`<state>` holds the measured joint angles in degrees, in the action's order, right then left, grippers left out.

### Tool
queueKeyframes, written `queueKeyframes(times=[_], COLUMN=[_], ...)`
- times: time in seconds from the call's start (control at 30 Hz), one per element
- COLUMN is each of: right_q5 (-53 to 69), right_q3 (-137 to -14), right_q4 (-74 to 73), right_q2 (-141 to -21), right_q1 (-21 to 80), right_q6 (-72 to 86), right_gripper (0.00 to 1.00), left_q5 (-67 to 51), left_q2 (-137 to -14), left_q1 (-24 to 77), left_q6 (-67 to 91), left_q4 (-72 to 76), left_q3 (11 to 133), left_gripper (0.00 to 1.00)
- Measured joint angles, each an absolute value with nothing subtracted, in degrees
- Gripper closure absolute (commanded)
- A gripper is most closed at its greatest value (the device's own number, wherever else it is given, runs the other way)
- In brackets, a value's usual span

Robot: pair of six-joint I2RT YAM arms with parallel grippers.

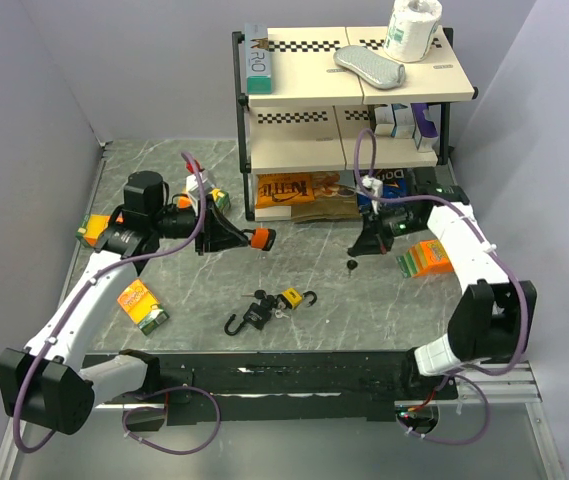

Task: Lock with the key
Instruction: Place the key at the center of the board.

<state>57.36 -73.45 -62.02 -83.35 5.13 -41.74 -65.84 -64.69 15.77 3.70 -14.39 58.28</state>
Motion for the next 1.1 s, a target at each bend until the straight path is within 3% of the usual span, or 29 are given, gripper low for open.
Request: queueKeyframes(times=[0.23,0.53,0.6,0.73,0.9,1.1], right_q5=[45.45,35.42,34.44,33.15,32.34,33.95], right_q3=[-69.71,-73.3,-74.11,-74.61,-74.61,-72.73], right_q4=[-51.66,-44.12,-43.35,-42.65,-41.15,-39.42], right_q2=[-92.07,-106.06,-107.33,-107.77,-107.79,-104.25], right_q1=[-3.9,-4.38,-4.38,-4.36,-4.27,-4.27], right_q6=[-34.57,-24.4,-23.88,-23.11,-21.69,-21.78], right_gripper=[1.0,1.0,0.96,0.74,0.39,0.24], left_q5=[-63.68,-60.86,-60.29,-60.03,-60.07,-60.1], left_q2=[-65.89,-67.13,-67.13,-67.37,-67.61,-68.93], left_q1=[15.77,15.77,15.77,15.77,15.77,15.99], left_q6=[-1.65,-8.1,-9.02,-9.93,-9.52,-6.2], left_q4=[-18.37,-23.73,-24.75,-25.36,-25.54,-24.62], left_q3=[58.61,59.0,59.18,59.18,59.18,59.16], left_gripper=[0.99,0.99,0.99,0.99,0.99,0.99])
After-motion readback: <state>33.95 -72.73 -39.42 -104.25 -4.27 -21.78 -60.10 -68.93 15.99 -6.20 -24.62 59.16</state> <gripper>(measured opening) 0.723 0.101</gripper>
